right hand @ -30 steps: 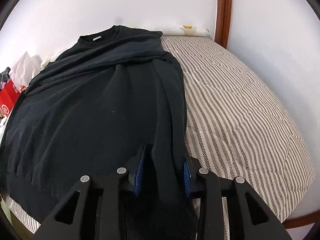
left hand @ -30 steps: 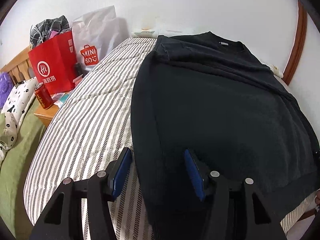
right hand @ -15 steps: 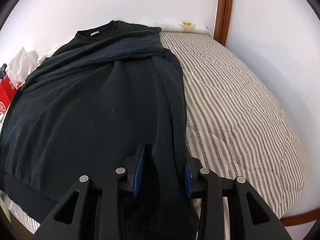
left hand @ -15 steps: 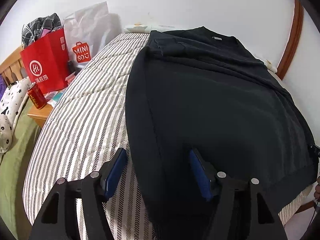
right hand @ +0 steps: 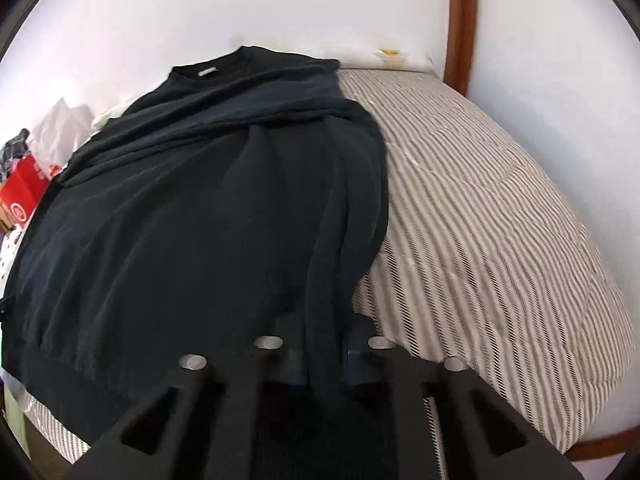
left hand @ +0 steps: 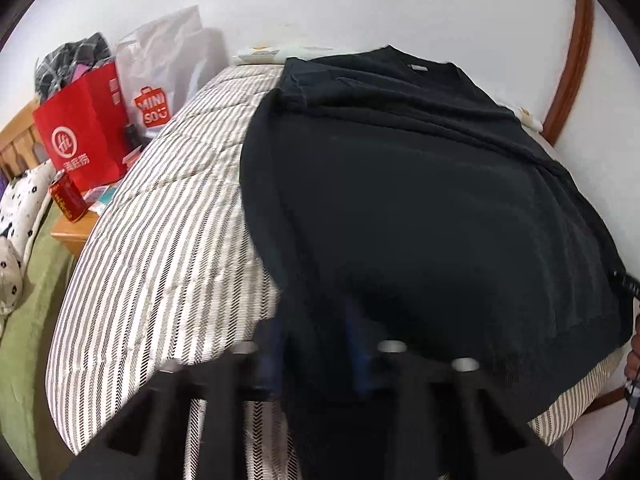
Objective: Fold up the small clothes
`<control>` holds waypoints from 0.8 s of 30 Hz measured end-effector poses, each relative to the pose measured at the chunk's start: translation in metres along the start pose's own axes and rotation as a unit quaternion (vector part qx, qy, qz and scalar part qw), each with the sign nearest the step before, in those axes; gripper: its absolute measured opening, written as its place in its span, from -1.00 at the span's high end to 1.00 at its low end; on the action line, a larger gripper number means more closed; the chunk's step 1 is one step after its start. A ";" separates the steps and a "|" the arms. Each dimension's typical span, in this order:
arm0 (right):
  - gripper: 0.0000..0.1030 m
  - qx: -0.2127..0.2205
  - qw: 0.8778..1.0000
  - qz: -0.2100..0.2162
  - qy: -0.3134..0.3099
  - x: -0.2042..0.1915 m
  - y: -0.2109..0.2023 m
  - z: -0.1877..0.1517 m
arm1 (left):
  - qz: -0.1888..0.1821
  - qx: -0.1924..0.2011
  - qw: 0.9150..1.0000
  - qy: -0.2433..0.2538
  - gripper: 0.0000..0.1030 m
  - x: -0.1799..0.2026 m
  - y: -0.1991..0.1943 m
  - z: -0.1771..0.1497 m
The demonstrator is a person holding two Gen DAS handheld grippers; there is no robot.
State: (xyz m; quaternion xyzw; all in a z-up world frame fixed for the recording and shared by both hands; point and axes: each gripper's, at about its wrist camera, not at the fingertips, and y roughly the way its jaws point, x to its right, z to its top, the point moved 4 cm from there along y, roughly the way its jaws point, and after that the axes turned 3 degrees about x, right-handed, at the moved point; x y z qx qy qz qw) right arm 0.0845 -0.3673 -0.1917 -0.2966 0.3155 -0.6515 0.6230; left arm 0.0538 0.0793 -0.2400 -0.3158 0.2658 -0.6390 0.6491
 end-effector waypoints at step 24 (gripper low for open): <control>0.87 0.093 0.994 0.047 0.025 0.023 -0.088 0.039 | -0.061 0.095 0.993 -0.036 0.87 0.003 -0.088 0.055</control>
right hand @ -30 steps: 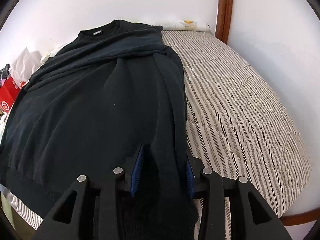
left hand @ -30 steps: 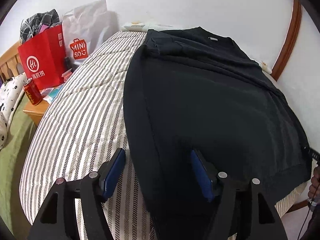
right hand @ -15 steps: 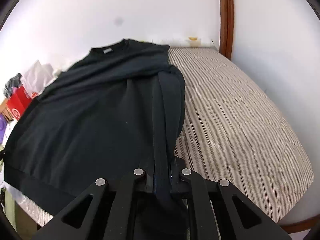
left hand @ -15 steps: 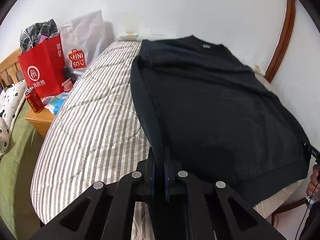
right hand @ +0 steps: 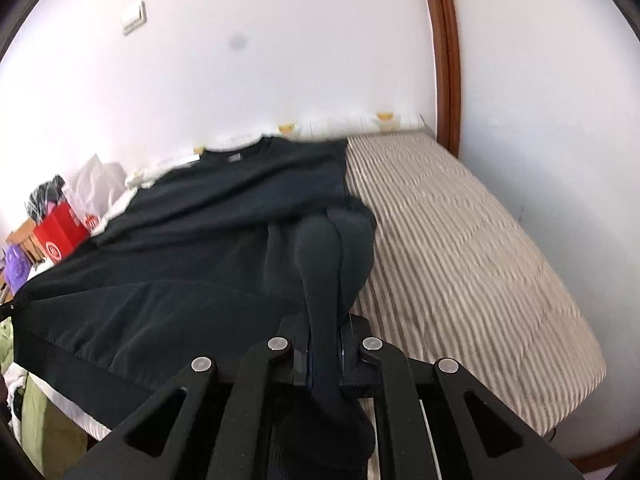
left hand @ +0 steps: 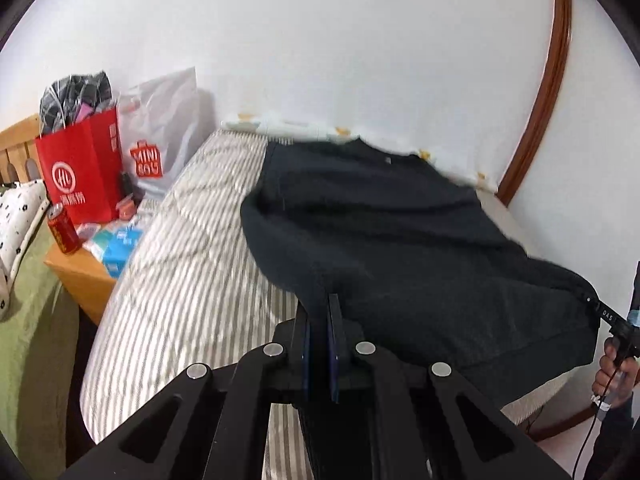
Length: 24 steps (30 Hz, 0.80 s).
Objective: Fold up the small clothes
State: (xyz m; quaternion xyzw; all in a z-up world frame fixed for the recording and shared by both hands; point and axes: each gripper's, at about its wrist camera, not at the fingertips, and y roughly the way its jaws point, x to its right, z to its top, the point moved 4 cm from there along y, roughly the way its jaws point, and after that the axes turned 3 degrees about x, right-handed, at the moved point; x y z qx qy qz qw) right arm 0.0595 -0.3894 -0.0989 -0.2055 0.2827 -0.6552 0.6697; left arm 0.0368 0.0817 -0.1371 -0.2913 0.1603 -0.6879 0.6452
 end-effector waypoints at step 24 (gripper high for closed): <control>0.85 0.008 0.999 0.018 0.046 -0.022 0.120 0.142 | 0.050 0.012 0.999 -0.006 0.86 -0.001 0.121 0.118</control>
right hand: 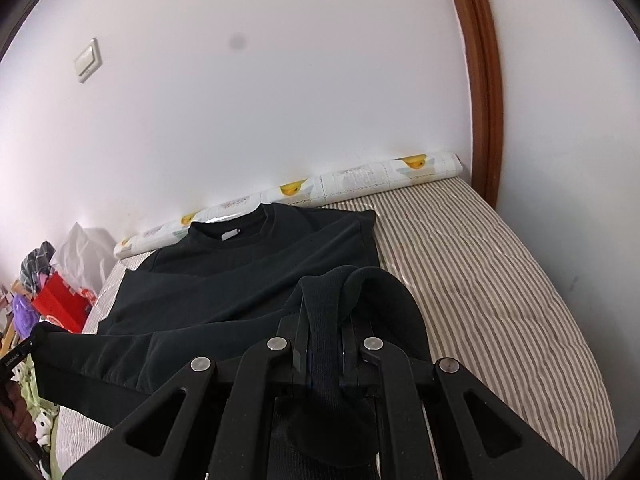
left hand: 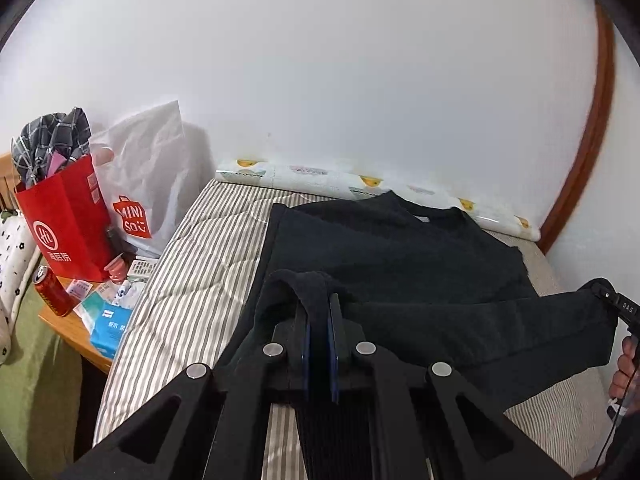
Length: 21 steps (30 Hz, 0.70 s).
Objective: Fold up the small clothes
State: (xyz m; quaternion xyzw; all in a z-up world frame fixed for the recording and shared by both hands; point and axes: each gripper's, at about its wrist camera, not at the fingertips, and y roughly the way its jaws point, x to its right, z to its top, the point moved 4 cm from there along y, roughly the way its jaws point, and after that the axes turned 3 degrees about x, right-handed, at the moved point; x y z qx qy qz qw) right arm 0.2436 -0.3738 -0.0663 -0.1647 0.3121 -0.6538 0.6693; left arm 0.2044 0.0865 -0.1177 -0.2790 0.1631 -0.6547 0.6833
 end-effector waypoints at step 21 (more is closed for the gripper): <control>0.82 -0.089 0.995 -0.036 -0.006 0.015 0.151 -0.010 | 0.038 -0.067 0.997 0.012 0.79 -0.006 0.113 -0.006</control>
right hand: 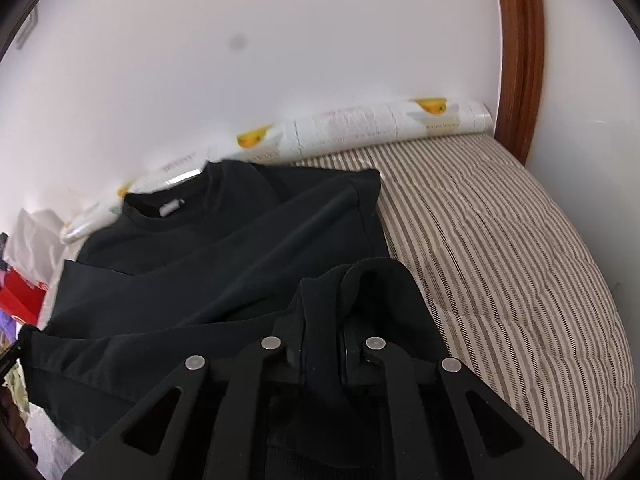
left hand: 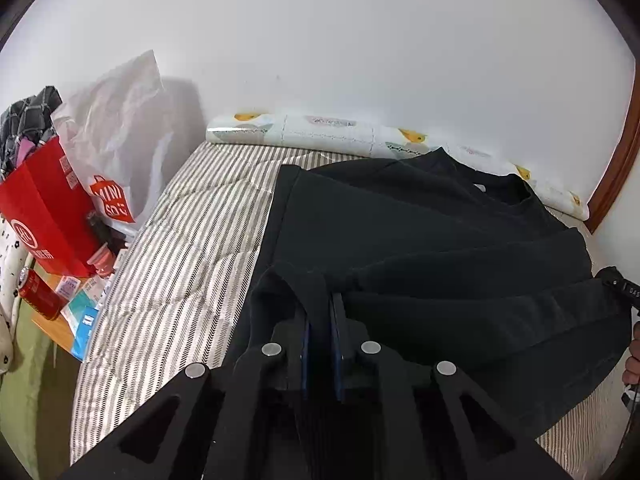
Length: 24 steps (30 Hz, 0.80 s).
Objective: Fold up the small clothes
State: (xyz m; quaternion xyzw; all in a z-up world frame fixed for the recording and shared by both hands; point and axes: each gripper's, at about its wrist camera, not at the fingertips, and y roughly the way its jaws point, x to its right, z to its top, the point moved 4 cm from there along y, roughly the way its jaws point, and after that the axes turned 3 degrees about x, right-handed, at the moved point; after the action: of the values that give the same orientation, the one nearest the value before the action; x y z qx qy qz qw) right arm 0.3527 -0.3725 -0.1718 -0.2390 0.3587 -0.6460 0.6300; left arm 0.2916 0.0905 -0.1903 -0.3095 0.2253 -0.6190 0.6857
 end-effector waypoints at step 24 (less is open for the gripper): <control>0.00 -0.001 0.999 -0.051 0.010 0.072 -0.105 -0.082 | -0.036 -0.048 0.997 -0.044 -0.05 -0.039 -0.059 -0.078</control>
State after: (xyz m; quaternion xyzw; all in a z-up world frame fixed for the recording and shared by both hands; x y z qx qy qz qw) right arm 0.2161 -0.4351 -0.1533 -0.2515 0.3526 -0.6793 0.5924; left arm 0.1905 0.1150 -0.2070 -0.3774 0.2128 -0.6176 0.6564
